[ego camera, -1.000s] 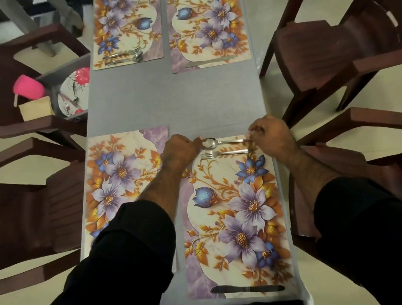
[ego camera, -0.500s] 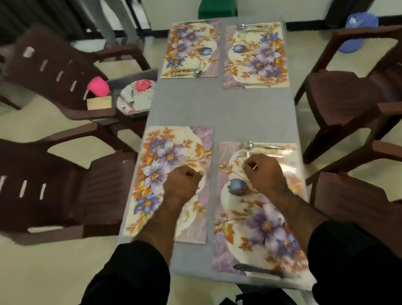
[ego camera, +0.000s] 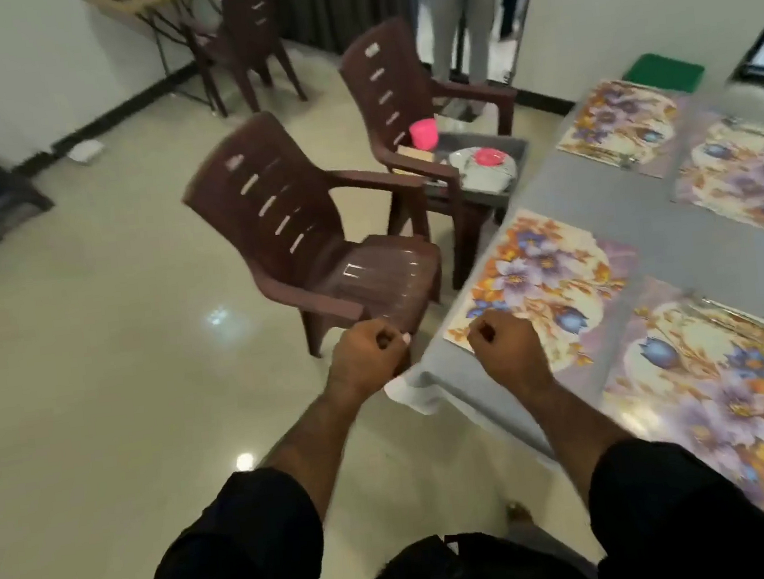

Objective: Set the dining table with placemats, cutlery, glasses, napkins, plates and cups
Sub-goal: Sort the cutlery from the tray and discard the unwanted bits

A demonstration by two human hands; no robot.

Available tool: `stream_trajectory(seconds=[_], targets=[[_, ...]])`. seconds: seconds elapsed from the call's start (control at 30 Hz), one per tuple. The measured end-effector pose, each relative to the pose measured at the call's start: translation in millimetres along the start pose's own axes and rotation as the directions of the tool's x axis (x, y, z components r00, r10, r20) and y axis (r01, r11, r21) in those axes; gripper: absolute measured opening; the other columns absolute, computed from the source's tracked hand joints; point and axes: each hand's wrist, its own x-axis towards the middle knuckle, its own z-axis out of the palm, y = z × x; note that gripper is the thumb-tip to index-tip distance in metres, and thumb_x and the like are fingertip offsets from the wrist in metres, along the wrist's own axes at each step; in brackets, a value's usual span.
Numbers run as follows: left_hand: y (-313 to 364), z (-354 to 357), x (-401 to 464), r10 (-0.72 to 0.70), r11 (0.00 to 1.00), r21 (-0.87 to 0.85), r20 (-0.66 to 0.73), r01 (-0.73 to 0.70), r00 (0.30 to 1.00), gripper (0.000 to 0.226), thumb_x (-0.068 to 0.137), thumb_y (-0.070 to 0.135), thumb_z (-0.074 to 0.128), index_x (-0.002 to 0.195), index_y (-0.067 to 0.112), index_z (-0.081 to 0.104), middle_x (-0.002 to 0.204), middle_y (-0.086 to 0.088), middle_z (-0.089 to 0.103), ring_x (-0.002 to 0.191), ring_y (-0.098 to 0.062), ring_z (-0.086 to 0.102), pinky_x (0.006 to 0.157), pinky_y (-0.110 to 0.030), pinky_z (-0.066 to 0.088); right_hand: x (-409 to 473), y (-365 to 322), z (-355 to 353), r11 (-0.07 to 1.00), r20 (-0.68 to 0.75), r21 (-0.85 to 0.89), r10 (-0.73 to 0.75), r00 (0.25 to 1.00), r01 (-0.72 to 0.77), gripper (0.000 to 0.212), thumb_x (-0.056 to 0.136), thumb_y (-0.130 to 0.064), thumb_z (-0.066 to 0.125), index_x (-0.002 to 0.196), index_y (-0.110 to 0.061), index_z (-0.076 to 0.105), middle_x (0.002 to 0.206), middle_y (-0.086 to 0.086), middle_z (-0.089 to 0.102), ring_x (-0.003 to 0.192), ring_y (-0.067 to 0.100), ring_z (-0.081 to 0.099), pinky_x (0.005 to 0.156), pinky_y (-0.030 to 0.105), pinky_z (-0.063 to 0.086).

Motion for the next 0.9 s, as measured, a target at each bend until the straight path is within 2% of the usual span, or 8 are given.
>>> stream_trajectory(seconds=[0.07,0.13,0.2,0.3,0.47,0.63,0.77,0.9], targets=[[-33,-37,-10,-0.059,0.998,0.014,-0.068,0.06,0.996,0.024,0.087,0.049,0.076,0.074,0.03,0.068,0.073,0.014,0.069,0.073,-0.009,0.066,0.072,-0.031,0.057,0,-36,29,0.999,0.104,-0.033,-0.039,0.994,0.043,0.023,0.088,-0.033,0.061,0.074,-0.017,0.066,0.074,0.004,0.068,0.069,0.021,0.058,0.063,0.034,0.044],[-65,-67,-18,-0.159,0.987,0.007,-0.125,0.161,0.979,0.027,0.084,0.052,0.074,0.073,0.029,0.066,0.073,0.013,0.069,0.075,-0.015,0.068,0.073,-0.031,0.057,3,-66,57,0.995,0.213,-0.054,-0.065,0.975,0.078,0.018,0.09,-0.034,0.069,0.079,-0.019,0.071,0.079,0.002,0.071,0.073,0.019,0.059,0.067,0.029,0.04],[-97,-88,-23,-0.268,0.963,-0.01,-0.15,0.269,0.952,0.03,0.083,0.051,0.074,0.075,0.023,0.069,0.075,0.008,0.071,0.076,-0.021,0.069,0.072,-0.035,0.06,9,-90,88,0.99,0.32,-0.076,-0.091,0.943,0.121,0.017,0.089,-0.035,0.071,0.081,-0.021,0.072,0.079,-0.001,0.072,0.075,0.02,0.063,0.069,0.031,0.046],[-142,-105,-28,-0.393,0.919,-0.038,-0.135,0.391,0.91,0.027,0.087,0.043,0.081,0.076,0.02,0.07,0.074,0.007,0.071,0.075,-0.021,0.069,0.072,-0.036,0.061,20,-115,136,0.979,0.453,-0.116,-0.097,0.886,0.167,0.022,0.091,-0.04,0.069,0.083,-0.019,0.072,0.079,0.0,0.073,0.075,0.023,0.067,0.069,0.034,0.053],[-204,-135,-7,-0.534,0.845,-0.071,-0.059,0.53,0.843,0.025,0.09,0.04,0.082,0.074,0.024,0.069,0.073,0.009,0.068,0.067,-0.012,0.063,0.063,-0.023,0.047,59,-155,218,0.96,0.643,-0.11,-0.129,0.755,0.258,0.018,0.095,-0.033,0.069,0.089,-0.017,0.073,0.086,0.002,0.073,0.082,0.022,0.067,0.074,0.03,0.052],[-249,-188,39,-0.643,0.766,-0.137,-0.124,0.629,0.756,0.024,0.091,0.038,0.082,0.075,0.023,0.071,0.075,0.005,0.072,0.068,-0.015,0.065,0.061,-0.024,0.048,118,-208,287,0.922,0.733,-0.119,-0.169,0.658,0.37,0.024,0.09,-0.043,0.067,0.075,-0.026,0.057,0.079,-0.01,0.063,0.077,0.013,0.059,0.067,0.029,0.044],[-274,-227,69,-0.69,0.723,-0.202,-0.163,0.661,0.705,0.024,0.091,0.036,0.081,0.076,0.021,0.072,0.076,0.004,0.072,0.07,-0.014,0.065,0.063,-0.025,0.047,169,-255,332,0.905,0.754,-0.114,-0.19,0.628,0.411,0.026,0.087,-0.05,0.066,0.085,-0.024,0.07,0.084,-0.009,0.073,0.081,0.013,0.066,0.073,0.03,0.054],[-315,-264,96,-0.713,0.699,-0.232,-0.151,0.676,0.685,0.023,0.092,0.038,0.079,0.077,0.021,0.072,0.08,0.005,0.073,0.073,-0.013,0.066,0.064,-0.024,0.047,210,-304,385,0.876,0.786,-0.111,-0.212,0.58,0.47,0.026,0.089,-0.048,0.067,0.088,-0.023,0.073,0.085,-0.009,0.073,0.082,0.014,0.065,0.073,0.028,0.051]])
